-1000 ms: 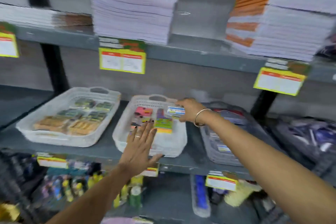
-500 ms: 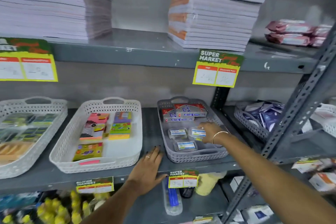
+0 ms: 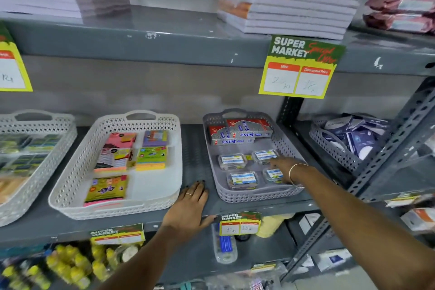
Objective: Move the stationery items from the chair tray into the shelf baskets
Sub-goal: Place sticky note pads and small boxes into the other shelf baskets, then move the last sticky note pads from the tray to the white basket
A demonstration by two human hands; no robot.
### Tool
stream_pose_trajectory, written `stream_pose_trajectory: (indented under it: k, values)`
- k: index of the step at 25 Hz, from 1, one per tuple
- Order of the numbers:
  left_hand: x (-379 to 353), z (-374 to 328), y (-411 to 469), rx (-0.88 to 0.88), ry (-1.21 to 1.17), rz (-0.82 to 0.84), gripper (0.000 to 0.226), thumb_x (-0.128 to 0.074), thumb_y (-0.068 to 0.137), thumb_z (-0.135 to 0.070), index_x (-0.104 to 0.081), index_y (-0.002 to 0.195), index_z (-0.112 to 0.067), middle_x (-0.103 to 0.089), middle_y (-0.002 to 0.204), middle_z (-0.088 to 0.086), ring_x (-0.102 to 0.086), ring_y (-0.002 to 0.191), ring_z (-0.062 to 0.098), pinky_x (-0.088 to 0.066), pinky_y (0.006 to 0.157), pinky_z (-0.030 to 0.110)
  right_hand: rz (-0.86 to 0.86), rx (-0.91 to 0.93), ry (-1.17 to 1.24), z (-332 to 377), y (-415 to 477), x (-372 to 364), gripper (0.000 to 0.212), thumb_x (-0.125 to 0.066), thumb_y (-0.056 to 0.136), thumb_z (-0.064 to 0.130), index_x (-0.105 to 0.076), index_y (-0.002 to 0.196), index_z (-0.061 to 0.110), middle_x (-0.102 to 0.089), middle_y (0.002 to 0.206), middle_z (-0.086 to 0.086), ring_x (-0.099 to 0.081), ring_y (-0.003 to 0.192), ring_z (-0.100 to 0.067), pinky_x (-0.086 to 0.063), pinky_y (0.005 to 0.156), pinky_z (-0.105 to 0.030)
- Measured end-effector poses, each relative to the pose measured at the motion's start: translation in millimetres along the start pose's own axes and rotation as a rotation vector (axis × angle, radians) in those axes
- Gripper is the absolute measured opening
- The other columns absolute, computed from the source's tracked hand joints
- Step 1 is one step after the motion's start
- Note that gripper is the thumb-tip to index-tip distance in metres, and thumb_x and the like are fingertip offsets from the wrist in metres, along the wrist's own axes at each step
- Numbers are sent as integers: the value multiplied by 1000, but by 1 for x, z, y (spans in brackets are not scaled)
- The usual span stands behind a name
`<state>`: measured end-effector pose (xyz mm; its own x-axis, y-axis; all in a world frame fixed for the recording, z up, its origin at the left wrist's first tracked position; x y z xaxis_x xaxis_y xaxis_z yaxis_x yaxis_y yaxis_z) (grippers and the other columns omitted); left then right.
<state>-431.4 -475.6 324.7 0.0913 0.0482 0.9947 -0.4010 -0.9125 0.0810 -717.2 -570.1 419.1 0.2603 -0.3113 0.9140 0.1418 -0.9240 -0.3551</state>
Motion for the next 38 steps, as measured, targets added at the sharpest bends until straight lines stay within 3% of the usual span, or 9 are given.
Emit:
stream_pose_trajectory:
  k: [4, 6, 11, 15, 18, 22, 27, 31, 38]
  values:
    - [0, -2, -1, -27, -19, -25, 114, 18, 66, -80, -21, 146, -9, -13, 156, 11, -12, 141, 27, -4, 114, 38, 6, 41, -36, -1, 7, -6, 65, -55, 83, -2, -31, 138, 21, -23, 154, -13, -45, 127, -34, -41, 102, -36]
    - [3, -2, -2, -17, -36, -15, 111, 13, 69, -80, -24, 146, -9, -16, 155, 12, -15, 141, 28, -6, 114, 39, 37, 44, -52, -1, 6, -4, 69, -57, 80, -3, -29, 138, 21, -23, 153, -17, -46, 126, -35, -42, 101, -37]
    - [1, -2, -3, -26, 10, 16, 71, -27, 84, -63, -62, 115, -9, -61, 123, 12, -58, 113, 27, -45, 93, 42, 29, 42, 34, 10, -5, 34, 66, -71, 77, 15, -33, 131, 12, -48, 134, -14, -51, 116, -31, -45, 92, -34]
    - [9, -5, -5, -10, -12, 18, 79, -19, 84, -62, -42, 136, -7, -38, 146, 11, -36, 133, 29, -25, 109, 41, -183, 169, 148, 47, -14, 82, 60, -67, 81, 20, -37, 133, 13, -49, 136, -14, -51, 119, -31, -45, 100, -41]
    - [8, -8, -21, -83, 53, -22, 67, -28, 87, -55, -42, 132, -8, -49, 138, 11, -45, 126, 26, -34, 105, 39, -333, 349, 179, 97, -19, 116, 57, -64, 82, 25, -39, 132, 14, -52, 132, -14, -53, 116, -33, -47, 97, -43]
    - [5, 4, -71, -155, 184, -91, 65, -32, 90, -51, -28, 140, -10, -26, 149, 7, -23, 137, 25, -18, 108, 41, -450, 639, 188, 192, -30, 150, 54, -64, 82, 23, -41, 130, 13, -55, 128, -15, -56, 111, -33, -48, 93, -40]
    - [9, 80, -174, 110, 296, -118, 63, -30, 89, -48, -28, 140, -10, -24, 152, 9, -21, 137, 26, -10, 109, 41, -453, 912, 153, 356, -64, 170, 50, -62, 82, 23, -43, 127, 15, -56, 128, -13, -56, 114, -32, -49, 91, -42]
    - [9, 158, -284, 385, 235, -99, 62, -34, 88, -49, -34, 135, -8, -41, 144, 13, -24, 134, 28, -16, 108, 43, -379, 1088, 99, 496, -90, 161, 54, -62, 85, 24, -38, 132, 17, -55, 131, -12, -56, 114, -32, -49, 93, -43]
    - [-31, 242, -485, 789, 71, -82, 70, -35, 87, -56, -32, 136, -6, -43, 142, 15, -25, 133, 27, -7, 109, 39, -181, 1177, 86, 707, -113, 102, 48, -61, 84, 19, -43, 128, 11, -55, 128, -14, -54, 116, -33, -47, 94, -42]
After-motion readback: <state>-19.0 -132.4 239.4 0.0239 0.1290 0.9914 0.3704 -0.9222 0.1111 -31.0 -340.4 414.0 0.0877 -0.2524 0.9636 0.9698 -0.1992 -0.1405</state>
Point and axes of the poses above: each hand's wrist, its own y-axis towards the middle knuckle, its own x-axis out of the back of the hand, z = x × y, the point moved 1 cm from there along y, towards the middle knuckle
